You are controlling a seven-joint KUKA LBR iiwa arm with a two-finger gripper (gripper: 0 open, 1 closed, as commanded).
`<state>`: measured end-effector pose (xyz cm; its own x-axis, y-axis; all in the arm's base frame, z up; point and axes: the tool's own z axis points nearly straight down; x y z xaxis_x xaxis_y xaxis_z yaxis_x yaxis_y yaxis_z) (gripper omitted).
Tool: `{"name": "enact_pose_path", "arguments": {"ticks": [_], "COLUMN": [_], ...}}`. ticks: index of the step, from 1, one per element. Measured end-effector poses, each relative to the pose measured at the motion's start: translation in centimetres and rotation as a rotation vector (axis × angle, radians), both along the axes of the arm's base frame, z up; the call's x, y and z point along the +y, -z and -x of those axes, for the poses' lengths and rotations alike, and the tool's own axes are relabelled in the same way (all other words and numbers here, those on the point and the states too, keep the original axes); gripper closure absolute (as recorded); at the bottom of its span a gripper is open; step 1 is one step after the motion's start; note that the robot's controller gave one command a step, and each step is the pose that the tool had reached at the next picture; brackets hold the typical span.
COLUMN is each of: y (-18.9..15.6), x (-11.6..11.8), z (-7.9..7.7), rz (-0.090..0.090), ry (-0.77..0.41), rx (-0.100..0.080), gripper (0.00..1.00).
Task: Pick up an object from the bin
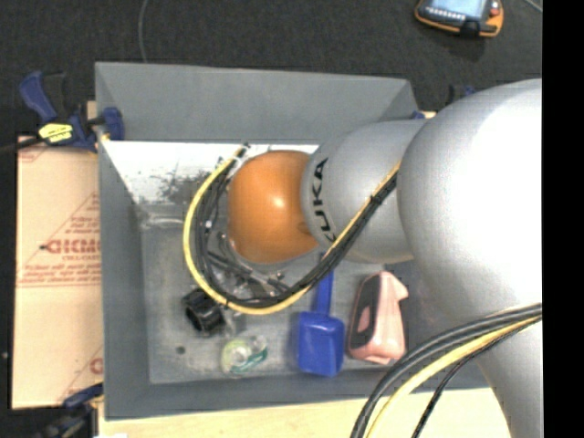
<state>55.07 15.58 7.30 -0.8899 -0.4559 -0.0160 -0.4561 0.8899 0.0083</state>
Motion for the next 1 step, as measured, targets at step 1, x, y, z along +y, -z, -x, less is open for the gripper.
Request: {"name": "enact_pose_path", "arguments": {"ticks": [1], "y": [0.00], "x": [-0.31], "z": [-0.09], "rz": [0.001], "ry": [0.005], "rx": [0.000], "gripper": [1.00]}}
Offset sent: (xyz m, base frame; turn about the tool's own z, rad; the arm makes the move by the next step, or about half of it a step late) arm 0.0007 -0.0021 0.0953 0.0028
